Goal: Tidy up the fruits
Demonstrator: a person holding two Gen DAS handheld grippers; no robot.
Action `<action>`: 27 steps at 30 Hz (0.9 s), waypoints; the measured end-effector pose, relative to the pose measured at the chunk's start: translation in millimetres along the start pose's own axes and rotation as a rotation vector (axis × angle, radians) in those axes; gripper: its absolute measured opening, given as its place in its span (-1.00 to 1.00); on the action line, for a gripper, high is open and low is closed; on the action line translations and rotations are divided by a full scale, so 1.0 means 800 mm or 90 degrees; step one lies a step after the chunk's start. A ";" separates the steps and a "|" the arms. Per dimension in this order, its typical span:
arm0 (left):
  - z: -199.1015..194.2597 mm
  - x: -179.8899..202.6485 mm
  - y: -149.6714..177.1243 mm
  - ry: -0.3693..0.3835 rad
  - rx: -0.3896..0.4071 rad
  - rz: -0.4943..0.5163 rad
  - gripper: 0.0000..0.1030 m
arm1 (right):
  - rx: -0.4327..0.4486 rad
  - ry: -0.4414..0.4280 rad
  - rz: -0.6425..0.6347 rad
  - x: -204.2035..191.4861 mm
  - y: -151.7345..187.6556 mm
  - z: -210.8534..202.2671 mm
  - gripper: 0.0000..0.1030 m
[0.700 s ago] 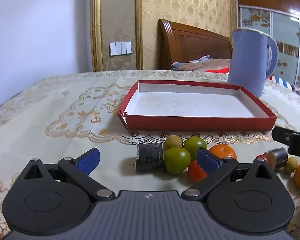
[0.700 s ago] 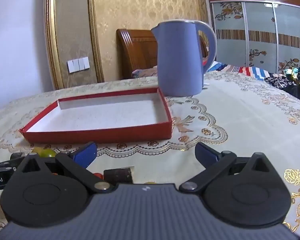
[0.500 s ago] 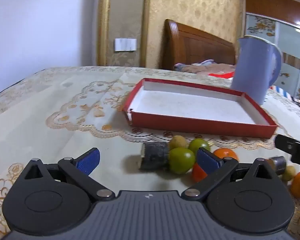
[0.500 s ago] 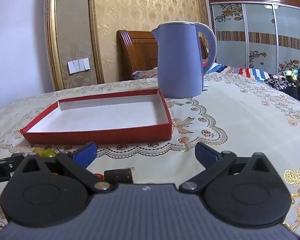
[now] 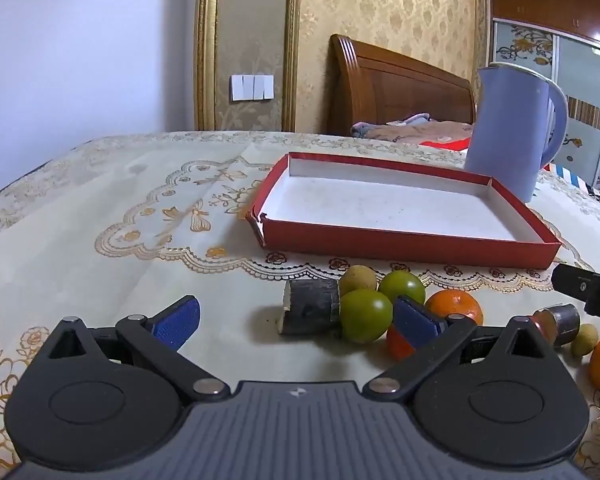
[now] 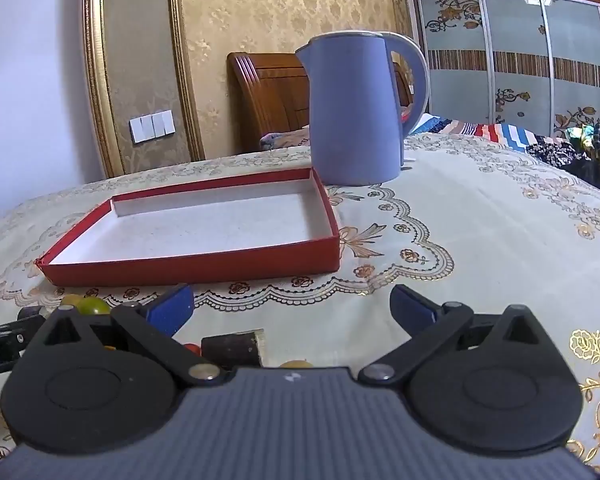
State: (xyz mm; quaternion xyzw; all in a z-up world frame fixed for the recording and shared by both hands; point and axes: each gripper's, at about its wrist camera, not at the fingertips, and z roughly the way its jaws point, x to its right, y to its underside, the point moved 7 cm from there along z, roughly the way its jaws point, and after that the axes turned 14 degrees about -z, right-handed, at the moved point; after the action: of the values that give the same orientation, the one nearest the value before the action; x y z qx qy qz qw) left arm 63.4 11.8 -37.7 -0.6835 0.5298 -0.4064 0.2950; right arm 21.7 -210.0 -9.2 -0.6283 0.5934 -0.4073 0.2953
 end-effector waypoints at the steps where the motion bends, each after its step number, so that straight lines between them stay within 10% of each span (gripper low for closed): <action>1: 0.001 -0.001 0.000 0.002 -0.004 -0.003 1.00 | 0.000 0.001 0.000 0.000 -0.001 0.000 1.00; 27: 0.008 -0.003 0.003 0.000 -0.021 -0.006 1.00 | -0.002 0.002 0.011 0.003 0.001 0.001 1.00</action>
State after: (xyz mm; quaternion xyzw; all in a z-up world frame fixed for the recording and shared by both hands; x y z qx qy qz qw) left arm 67.5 13.1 -43.8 -0.6907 0.5330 -0.3993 0.2818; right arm 22.1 -212.4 -10.0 -0.6229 0.6001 -0.4045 0.2972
